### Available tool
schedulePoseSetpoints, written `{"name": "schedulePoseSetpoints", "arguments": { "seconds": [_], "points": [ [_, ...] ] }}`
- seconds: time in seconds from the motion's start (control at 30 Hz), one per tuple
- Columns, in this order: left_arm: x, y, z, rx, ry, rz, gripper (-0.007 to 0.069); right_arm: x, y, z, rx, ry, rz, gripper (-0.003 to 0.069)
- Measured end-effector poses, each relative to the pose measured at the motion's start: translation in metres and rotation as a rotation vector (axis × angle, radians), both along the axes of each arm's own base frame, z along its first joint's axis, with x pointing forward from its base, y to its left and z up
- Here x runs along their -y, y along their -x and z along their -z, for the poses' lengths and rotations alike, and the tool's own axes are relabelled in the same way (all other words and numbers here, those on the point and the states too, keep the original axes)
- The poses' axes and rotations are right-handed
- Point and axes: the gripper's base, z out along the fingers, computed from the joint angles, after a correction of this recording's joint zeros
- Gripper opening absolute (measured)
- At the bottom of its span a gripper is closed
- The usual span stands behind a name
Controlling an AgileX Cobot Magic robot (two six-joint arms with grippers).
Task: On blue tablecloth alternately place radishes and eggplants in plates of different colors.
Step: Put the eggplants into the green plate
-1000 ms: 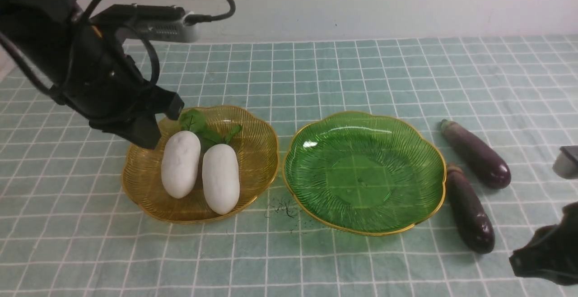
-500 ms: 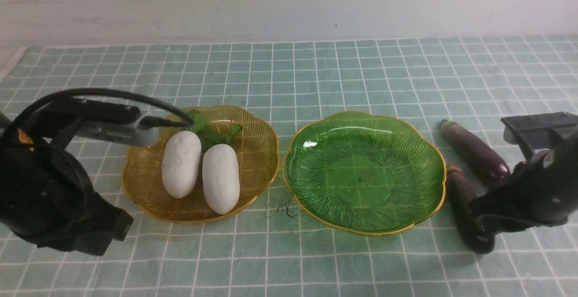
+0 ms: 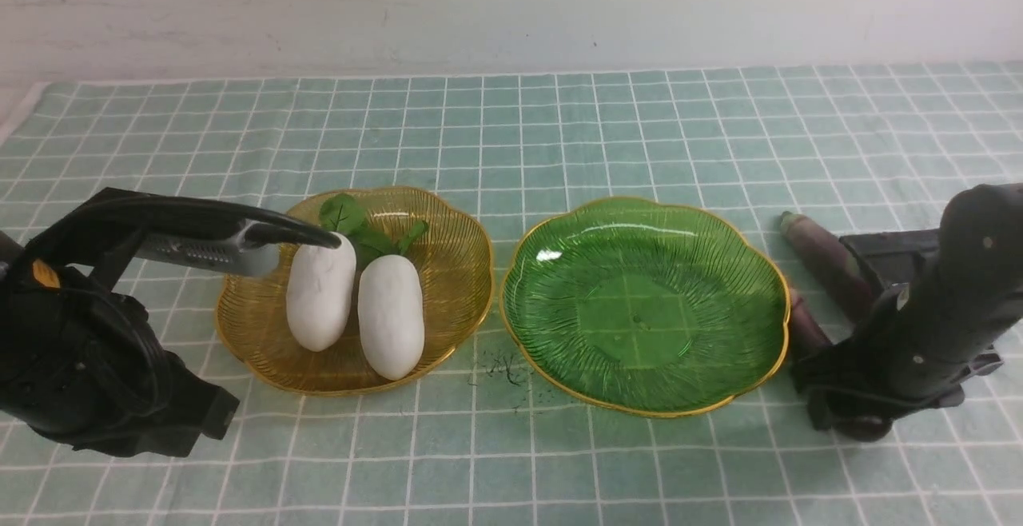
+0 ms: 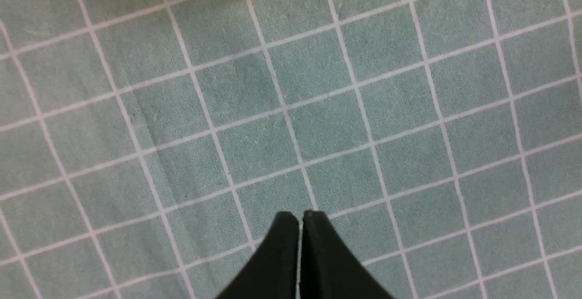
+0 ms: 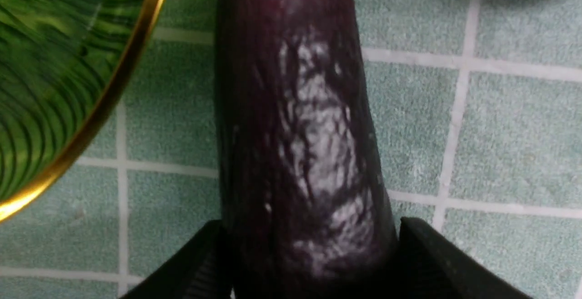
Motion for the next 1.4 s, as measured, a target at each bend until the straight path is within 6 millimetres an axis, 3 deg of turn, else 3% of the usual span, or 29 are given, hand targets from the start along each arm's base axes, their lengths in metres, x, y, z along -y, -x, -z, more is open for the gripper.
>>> {"name": "schedulePoseSetpoints", "arguments": {
  "seconds": [0.23,0.33,0.37,0.43,0.5,0.57,0.6,0.83,0.93,1.07,1.17,1.3,1.4],
  "points": [
    [0.0,0.0,0.0,0.0,0.001,0.0,-0.0008,0.004,0.003,-0.011,-0.016,0.056,-0.055,0.0393],
    [0.0,0.0,0.0,0.0,0.001,0.0,-0.0008,0.008,0.002,-0.032,0.02,0.097,-0.041,0.0393],
    [0.0,0.0,0.0,0.0,0.001,0.0,-0.0008,0.012,0.001,-0.056,0.076,0.121,-0.013,0.0393],
    [0.0,0.0,0.0,-0.001,0.001,0.0,-0.0008,0.013,0.0,-0.087,0.162,0.11,0.022,0.0393],
    [0.0,0.0,0.0,-0.001,0.001,0.0,-0.0008,0.008,0.0,-0.109,0.237,0.056,0.042,0.0393],
    [0.0,0.0,0.0,-0.002,0.002,-0.002,-0.0008,0.0,0.002,-0.118,0.271,0.013,0.034,0.0393],
    [0.0,0.0,0.0,-0.002,0.002,-0.002,-0.0008,-0.014,0.002,-0.122,0.302,-0.057,0.003,0.0393],
    [0.002,0.0,0.0,-0.007,0.025,-0.006,-0.0008,-0.072,-0.001,-0.102,0.31,-0.166,-0.193,0.0393],
    [0.005,0.002,-0.001,-0.023,0.062,-0.011,-0.0008,-0.095,-0.007,-0.077,0.29,-0.174,-0.244,0.0393],
    [0.008,0.002,-0.001,-0.031,0.094,-0.016,-0.0008,-0.103,-0.013,-0.058,0.263,-0.163,-0.256,0.0397],
    [0.011,0.003,-0.001,-0.04,0.127,-0.021,-0.0008,-0.105,-0.017,-0.041,0.216,-0.15,-0.256,0.0499],
    [0.012,0.003,-0.002,-0.043,0.138,-0.023,-0.0008,-0.105,-0.019,-0.049,0.197,-0.12,-0.288,0.0611],
    [0.012,0.003,-0.002,-0.043,0.142,-0.024,-0.0008,-0.1,-0.028,-0.069,0.213,-0.075,-0.311,0.0635]
  ]
}}
